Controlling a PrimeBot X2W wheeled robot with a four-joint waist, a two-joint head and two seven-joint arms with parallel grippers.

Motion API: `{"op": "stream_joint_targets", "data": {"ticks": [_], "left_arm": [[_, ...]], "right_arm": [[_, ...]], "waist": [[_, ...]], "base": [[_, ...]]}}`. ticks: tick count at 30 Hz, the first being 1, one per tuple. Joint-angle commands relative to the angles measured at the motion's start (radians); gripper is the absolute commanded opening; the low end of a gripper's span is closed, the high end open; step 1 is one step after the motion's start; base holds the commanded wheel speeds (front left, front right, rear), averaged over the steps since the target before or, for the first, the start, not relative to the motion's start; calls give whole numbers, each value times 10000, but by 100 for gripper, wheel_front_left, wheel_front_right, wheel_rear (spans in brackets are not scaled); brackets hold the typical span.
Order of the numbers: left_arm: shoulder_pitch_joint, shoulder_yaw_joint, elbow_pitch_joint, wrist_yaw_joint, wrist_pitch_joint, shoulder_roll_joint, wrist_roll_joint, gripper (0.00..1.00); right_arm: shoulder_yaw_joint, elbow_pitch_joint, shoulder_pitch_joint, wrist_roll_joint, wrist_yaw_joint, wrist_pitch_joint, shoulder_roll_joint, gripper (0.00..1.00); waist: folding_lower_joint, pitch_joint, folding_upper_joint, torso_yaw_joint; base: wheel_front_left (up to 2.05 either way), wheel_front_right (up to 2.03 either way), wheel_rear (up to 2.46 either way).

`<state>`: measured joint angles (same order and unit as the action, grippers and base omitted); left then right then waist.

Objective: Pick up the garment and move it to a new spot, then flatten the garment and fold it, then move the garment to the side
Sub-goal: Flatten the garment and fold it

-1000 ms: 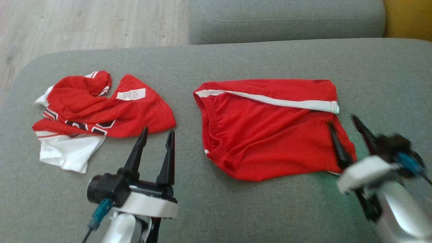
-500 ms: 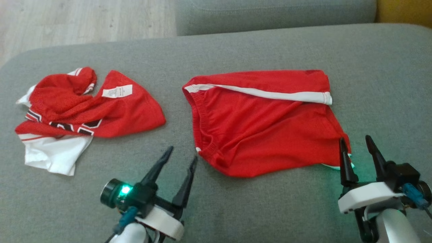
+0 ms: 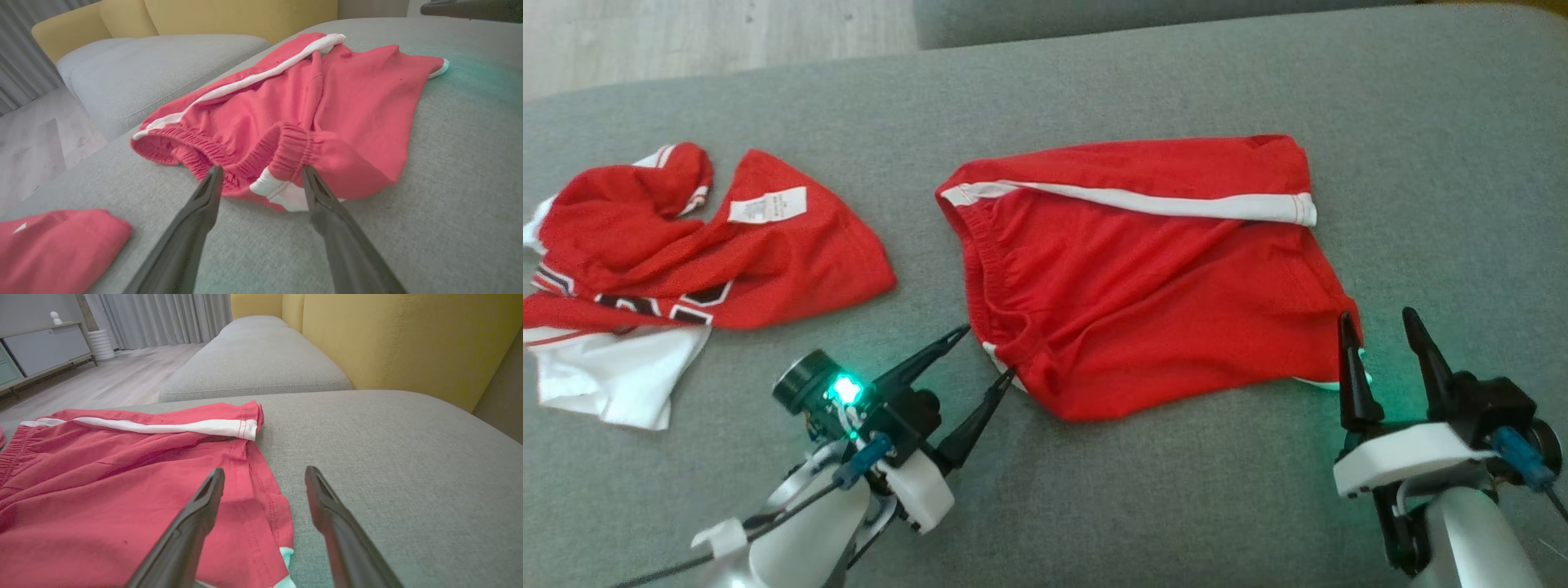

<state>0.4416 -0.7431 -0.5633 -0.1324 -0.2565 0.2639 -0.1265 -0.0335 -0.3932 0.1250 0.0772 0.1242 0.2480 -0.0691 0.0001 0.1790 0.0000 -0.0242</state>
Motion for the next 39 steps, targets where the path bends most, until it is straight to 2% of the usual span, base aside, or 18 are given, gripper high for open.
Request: {"op": "stream_joint_targets", "data": {"ticks": [1, 20, 21, 22, 23, 24, 32, 39], "left_arm": [[483, 194, 159, 19, -53, 238, -89, 100], [1757, -1712, -855, 18, -53, 522, -1226, 100], [1794, -1808, -900, 18, -53, 520, -1319, 94], [1835, -1890, -930, 18, -53, 522, -1401, 39], [1868, -1943, -936, 18, -53, 520, -1486, 16], [1892, -1974, -923, 18, -53, 518, -1579, 0], [1589, -1585, -468, 18, -53, 499, -2349, 0], [1221, -1177, -240, 91, -53, 410, -2324, 0]], "right_arm": [[200, 331, 356, -94, 65, 137, 32, 100], [111, 228, 595, -185, 65, 137, 131, 100], [115, 213, 603, -188, 65, 137, 134, 100], [116, 197, 607, -192, 65, 137, 137, 100], [113, 175, 602, -199, 65, 137, 140, 100], [111, 124, 586, -209, 65, 137, 143, 100], [-249, -1106, 480, -944, 65, -142, -15, 100], [-164, -1518, 385, -1381, 65, -382, -99, 100]], "waist": [[-1, 57, 0, -43], [-1, 321, 0, -219], [-1, 317, 0, -222], [-1, 313, 0, -222], [-1, 306, 0, -219], [-1, 296, 0, -211], [-1, 151, 0, 49], [-1, 30, 0, 138]], "base": [[0, 0, 0], [0, 0, 0], [0, 0, 0], [0, 0, 0], [0, 0, 0], [0, 0, 0], [0, 0, 0], [0, 0, 0]]}}
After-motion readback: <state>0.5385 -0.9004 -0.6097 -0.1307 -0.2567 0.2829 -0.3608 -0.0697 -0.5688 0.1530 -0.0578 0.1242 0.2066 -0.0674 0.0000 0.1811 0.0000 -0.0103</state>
